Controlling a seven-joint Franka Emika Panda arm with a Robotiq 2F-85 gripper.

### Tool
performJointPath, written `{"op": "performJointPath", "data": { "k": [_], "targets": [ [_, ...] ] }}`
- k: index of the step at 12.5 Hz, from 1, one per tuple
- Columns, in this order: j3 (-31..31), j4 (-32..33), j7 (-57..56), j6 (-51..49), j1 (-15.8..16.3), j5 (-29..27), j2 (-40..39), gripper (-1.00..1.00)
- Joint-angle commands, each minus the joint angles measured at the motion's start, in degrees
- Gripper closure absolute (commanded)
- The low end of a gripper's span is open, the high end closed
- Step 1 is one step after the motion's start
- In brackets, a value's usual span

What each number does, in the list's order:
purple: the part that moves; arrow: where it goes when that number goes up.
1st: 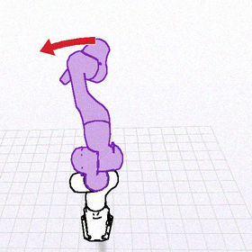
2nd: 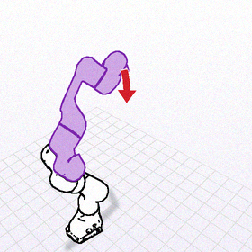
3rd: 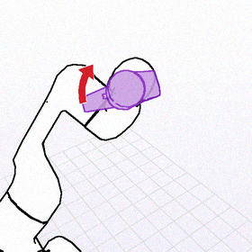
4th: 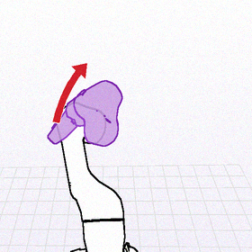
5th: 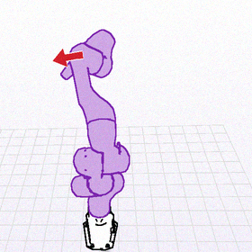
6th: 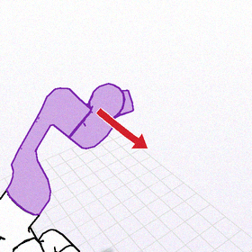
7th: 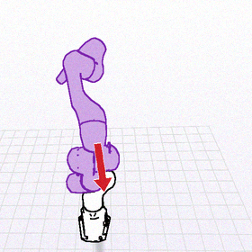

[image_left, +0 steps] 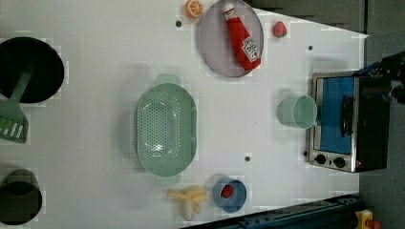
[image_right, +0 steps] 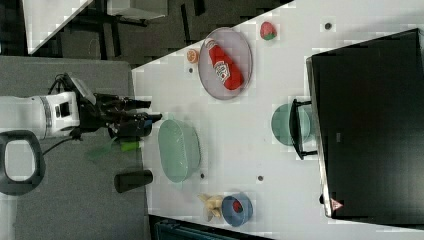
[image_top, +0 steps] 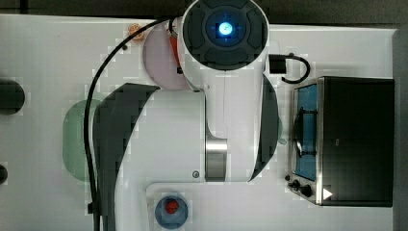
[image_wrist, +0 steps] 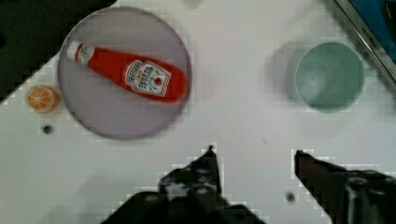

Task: Drag strainer left to right.

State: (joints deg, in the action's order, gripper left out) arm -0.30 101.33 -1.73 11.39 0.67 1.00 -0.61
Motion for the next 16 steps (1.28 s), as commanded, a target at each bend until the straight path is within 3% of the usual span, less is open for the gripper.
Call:
{"op": "performJointPath", "data": {
  "k": [1, 3, 9, 16],
  "targets": [
    [-0.95, 13.92, 11.07, -8.96, -1.79, 0.06, 23.25, -0.59],
    [0.09, 13.91, 11.90, -7.88, -1.34, -0.89, 22.93, -1.00],
    [13.08, 13.94, 20.61, 1.05, 0.36, -2.35, 18.19, -1.00],
    [30.34, 14.15, 53.40, 11.05, 0.57, -2.31, 4.31, -1.00]
  ]
}}
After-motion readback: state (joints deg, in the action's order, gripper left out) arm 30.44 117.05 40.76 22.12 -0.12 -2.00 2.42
